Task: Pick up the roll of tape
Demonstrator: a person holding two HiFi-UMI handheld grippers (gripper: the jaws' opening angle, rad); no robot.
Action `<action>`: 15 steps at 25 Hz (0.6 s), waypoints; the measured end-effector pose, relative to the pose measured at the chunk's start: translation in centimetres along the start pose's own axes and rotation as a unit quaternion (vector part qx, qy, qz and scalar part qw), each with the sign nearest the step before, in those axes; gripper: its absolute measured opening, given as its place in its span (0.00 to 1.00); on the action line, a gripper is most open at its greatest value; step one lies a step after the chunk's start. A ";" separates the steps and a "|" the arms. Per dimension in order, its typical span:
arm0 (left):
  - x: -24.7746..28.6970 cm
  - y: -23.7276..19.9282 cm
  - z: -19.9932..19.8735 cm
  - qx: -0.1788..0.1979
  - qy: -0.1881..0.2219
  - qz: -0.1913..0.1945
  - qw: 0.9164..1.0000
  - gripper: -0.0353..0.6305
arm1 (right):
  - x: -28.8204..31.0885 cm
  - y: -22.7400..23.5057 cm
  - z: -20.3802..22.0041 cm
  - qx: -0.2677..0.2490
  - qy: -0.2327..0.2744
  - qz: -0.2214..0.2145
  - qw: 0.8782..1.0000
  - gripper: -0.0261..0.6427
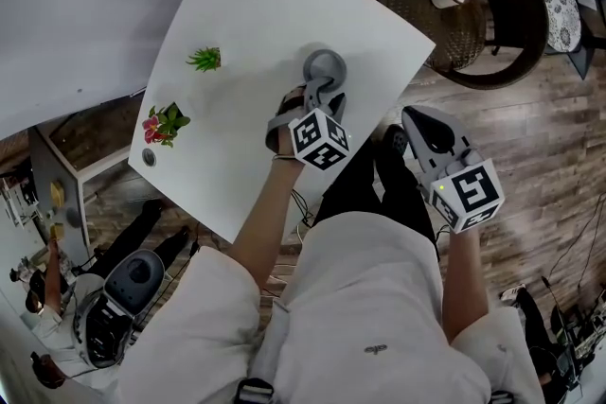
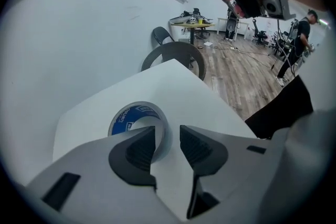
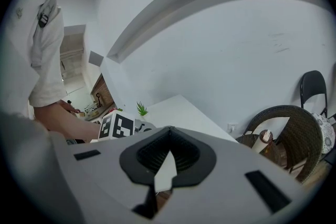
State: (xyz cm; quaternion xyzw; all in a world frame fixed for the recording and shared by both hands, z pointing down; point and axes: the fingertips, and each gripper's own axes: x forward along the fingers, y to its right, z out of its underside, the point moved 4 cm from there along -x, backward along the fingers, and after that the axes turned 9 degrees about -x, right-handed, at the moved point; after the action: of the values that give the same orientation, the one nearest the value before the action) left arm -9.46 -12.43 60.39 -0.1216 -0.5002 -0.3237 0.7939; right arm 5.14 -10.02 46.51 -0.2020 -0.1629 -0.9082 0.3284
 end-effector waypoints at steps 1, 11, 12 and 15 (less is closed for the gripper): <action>0.1 0.0 0.1 0.007 -0.003 -0.002 1.000 0.28 | 0.0 0.0 0.1 0.000 0.000 0.000 1.000 0.05; 0.5 -0.4 0.2 0.027 -0.007 -0.009 1.000 0.20 | 0.2 0.1 -0.2 -0.001 -0.002 -0.001 1.000 0.05; 0.5 -0.3 0.2 0.029 -0.006 -0.010 1.000 0.20 | 0.2 0.1 -0.1 -0.001 -0.002 0.000 1.000 0.05; 0.4 -0.2 0.2 0.033 -0.005 -0.007 0.999 0.19 | 0.2 0.1 -0.2 0.003 -0.004 0.002 1.000 0.05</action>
State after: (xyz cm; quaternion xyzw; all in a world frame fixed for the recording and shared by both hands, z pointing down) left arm -9.59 -12.67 60.82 -0.0937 -0.5156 -0.3116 0.7927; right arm 4.99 -10.23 46.46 -0.2050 -0.1662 -0.9062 0.3304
